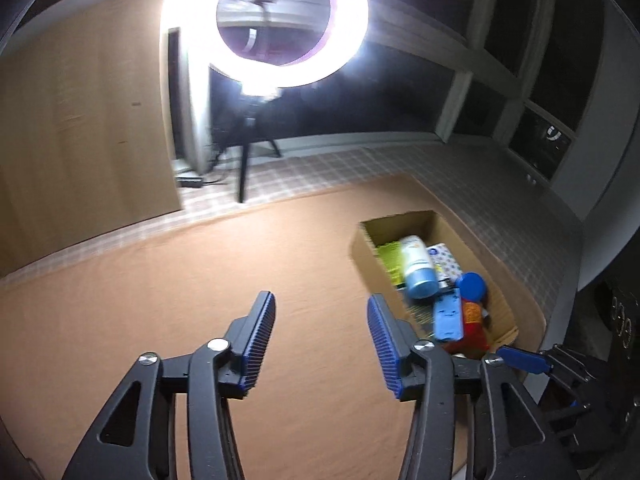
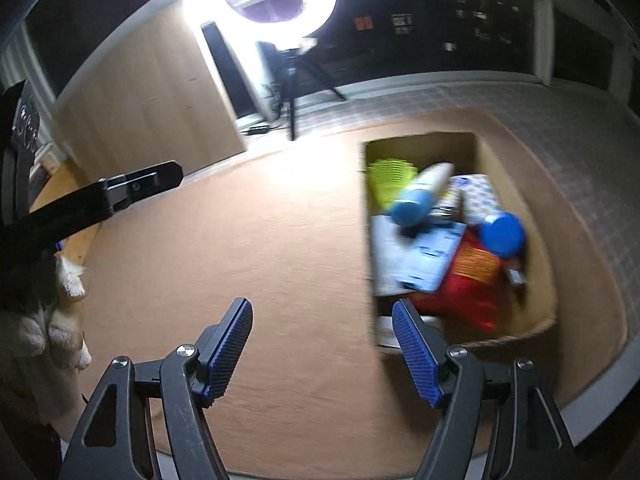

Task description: Organize objects

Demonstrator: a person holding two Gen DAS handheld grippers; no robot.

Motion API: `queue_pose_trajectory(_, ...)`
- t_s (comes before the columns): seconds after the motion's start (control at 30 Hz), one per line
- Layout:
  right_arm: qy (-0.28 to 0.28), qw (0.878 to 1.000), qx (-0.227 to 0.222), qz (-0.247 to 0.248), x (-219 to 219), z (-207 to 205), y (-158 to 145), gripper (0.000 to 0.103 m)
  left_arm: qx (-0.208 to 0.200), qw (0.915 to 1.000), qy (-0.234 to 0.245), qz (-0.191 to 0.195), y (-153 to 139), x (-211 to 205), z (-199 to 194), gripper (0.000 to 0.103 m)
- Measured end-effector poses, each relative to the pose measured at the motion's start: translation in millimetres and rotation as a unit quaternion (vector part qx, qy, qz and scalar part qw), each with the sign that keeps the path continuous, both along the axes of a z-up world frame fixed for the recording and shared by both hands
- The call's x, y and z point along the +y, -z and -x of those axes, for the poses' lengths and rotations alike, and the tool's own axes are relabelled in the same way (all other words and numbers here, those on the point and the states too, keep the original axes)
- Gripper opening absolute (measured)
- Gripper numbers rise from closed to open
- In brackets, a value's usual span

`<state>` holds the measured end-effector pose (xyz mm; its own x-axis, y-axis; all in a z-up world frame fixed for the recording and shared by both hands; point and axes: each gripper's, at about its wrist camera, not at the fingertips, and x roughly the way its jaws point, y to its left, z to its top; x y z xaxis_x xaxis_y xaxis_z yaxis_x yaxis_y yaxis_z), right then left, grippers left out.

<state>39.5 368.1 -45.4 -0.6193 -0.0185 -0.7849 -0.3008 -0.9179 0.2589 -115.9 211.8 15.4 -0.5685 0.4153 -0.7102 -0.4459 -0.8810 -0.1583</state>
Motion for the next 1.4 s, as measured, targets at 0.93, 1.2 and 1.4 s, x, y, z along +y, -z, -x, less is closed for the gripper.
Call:
queue_pose_trajectory(0.93, -0.114, 0.989, 0.039, -0.089, -140, 65, -32, 0.076, -0.022, 0.9771, -0.21, 0.027, 26, -217, -78, 0.092)
queue_pose_trajectory(1.2, -0.109, 0.988, 0.055, -0.098, -152, 62, -42, 0.077, -0.021, 0.9743, -0.221, 0.036, 21, -228, -82, 0.092)
queue_pose_trajectory(1.4, -0.102, 0.988, 0.057, -0.097, -152, 60, -43, 0.077, -0.015, 0.9756, -0.215, 0.039, 16, -226, -79, 0.092)
